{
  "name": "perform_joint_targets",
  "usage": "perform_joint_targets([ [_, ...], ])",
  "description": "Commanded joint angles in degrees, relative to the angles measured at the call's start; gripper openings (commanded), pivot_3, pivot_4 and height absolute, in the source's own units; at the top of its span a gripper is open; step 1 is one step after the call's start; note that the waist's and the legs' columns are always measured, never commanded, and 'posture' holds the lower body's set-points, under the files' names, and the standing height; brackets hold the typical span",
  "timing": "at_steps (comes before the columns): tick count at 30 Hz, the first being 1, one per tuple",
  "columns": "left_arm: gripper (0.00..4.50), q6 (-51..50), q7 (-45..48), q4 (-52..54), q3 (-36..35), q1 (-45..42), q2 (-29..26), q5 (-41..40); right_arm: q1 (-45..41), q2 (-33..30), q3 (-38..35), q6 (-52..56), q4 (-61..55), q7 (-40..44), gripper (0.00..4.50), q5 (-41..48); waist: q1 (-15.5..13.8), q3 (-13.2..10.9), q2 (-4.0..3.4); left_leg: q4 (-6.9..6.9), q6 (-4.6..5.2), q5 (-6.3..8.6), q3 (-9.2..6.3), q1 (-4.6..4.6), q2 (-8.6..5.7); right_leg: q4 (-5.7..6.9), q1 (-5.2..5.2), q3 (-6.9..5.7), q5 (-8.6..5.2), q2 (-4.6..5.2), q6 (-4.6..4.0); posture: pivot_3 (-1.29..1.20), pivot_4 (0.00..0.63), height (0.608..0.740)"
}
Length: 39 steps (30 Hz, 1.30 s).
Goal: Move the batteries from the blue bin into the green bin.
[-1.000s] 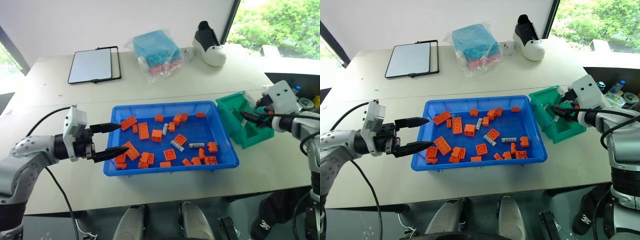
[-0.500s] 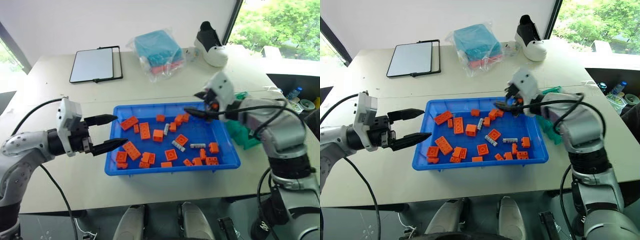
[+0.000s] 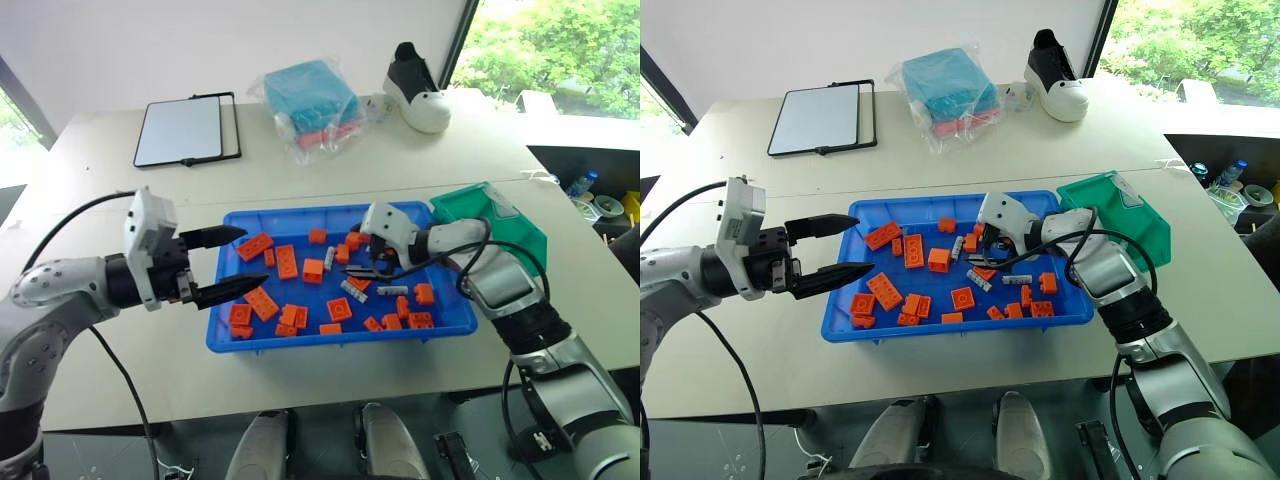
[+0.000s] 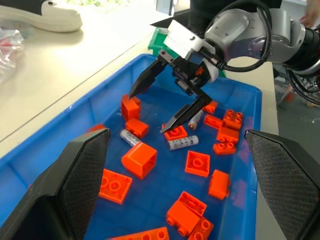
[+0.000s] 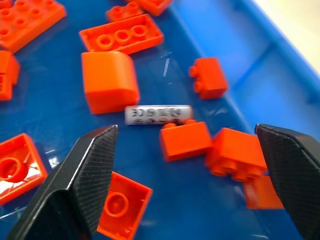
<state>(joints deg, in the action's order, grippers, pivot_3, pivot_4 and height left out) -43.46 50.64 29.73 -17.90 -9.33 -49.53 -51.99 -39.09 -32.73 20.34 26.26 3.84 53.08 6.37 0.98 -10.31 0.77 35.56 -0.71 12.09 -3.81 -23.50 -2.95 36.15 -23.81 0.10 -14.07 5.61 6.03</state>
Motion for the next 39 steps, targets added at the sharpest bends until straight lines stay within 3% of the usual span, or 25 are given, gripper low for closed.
perform_joint_targets([
  [1,4.50,1.5,1.1,1.3,-2.0,1.3,-0.9,0.1,-2.1,1.7,0.5,-3.0,1.2,0.7,4.48,-1.8,-0.1,0.0,0.00,0.00,0.00,0.00,0.00,0.00,0.00,0.00,0.00,0.00,-0.04,0.00,-0.08,0.00,0.150,0.731],
  [11,4.50,3.6,2.9,0.1,-2.5,2.2,-0.6,0.6,-6.7,7.1,3.3,-8.4,13.2,2.8,4.48,-6.5,-0.1,0.0,0.00,0.02,-0.01,0.00,0.01,0.00,-0.02,-0.01,0.01,0.01,-0.07,0.01,-0.13,0.00,0.150,0.731],
  [22,4.50,7.0,4.7,-0.3,-2.8,4.8,0.1,2.2,-8.6,8.5,4.3,-9.0,21.4,7.9,4.48,-8.8,-0.1,0.0,0.00,0.01,-0.01,0.00,0.00,0.03,-0.02,-0.01,0.03,0.01,-0.06,0.01,-0.13,0.00,0.150,0.731],
  [25,4.50,8.0,5.0,-0.5,-2.5,5.1,0.3,2.7,-8.2,9.0,3.9,-8.4,20.5,8.4,3.62,-8.6,0.0,0.0,0.00,0.01,-0.01,0.00,-0.01,0.04,-0.02,-0.01,0.05,0.00,-0.07,0.01,-0.14,0.00,0.150,0.731],
  [28,4.50,8.4,5.0,-0.9,-2.2,5.1,0.4,2.9,-7.9,9.2,3.0,-7.3,18.4,8.2,2.24,-8.1,0.0,0.0,0.00,0.01,-0.01,0.01,-0.01,0.05,-0.02,-0.01,0.04,0.00,-0.07,0.00,-0.14,0.00,0.150,0.731],
  [33,4.50,9.3,5.7,-2.0,-1.3,4.6,0.7,3.6,-6.1,8.0,-1.8,0.2,6.2,6.9,2.27,-4.6,-0.1,0.0,-0.03,-0.01,-0.02,0.01,-0.01,0.04,-0.02,-0.01,0.02,0.01,-0.07,0.01,-0.14,0.00,0.150,0.731],
  [39,4.50,9.4,6.4,-2.2,-0.4,4.1,1.2,3.9,-2.8,3.0,-17.4,16.8,-15.7,-2.3,2.27,0.2,-0.5,0.0,-0.05,-0.02,-0.02,0.01,-0.03,-0.03,-0.02,-0.02,-0.03,0.01,-0.07,0.06,-0.14,0.00,0.150,0.731],
])
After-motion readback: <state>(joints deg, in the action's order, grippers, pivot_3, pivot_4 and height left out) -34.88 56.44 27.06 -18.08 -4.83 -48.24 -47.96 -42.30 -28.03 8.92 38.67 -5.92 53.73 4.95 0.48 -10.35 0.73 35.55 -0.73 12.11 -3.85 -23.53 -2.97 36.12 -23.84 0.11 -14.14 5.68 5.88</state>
